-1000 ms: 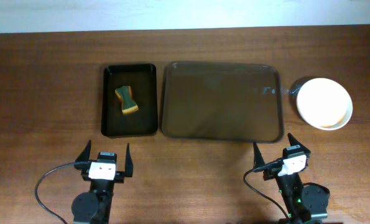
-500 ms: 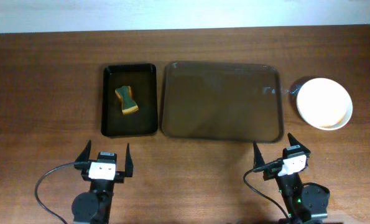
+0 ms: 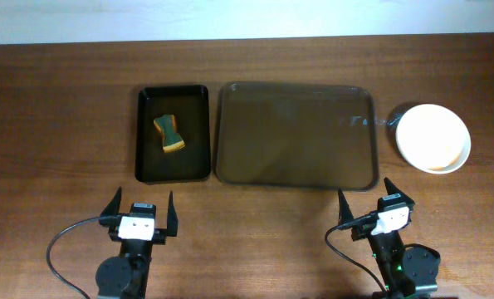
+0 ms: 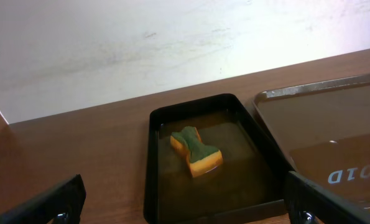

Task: Clean dirty plates on tray and stack at the side

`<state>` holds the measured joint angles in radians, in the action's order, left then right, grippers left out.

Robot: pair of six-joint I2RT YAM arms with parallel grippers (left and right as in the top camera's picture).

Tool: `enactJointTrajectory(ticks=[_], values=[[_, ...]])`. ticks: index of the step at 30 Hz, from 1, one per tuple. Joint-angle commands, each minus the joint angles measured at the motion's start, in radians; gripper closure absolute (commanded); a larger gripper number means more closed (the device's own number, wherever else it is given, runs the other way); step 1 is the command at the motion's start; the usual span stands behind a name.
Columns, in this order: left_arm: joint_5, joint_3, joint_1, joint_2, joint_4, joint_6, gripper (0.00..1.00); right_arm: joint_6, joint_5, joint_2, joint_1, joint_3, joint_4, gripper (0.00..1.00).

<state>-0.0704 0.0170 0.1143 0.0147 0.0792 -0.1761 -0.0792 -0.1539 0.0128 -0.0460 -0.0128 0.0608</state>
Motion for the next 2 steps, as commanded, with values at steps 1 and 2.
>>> enactJointTrajectory(ticks=[1,2], values=[[0.003,-0.008,-0.006,-0.010,-0.002,-0.013,0.00,0.005,0.009,-0.006,-0.006,0.007,0.003,0.02],[0.003,-0.008,-0.006,-0.010,-0.002,-0.013,0.01,0.005,0.009,-0.006,-0.006,0.007,0.003,0.02]])
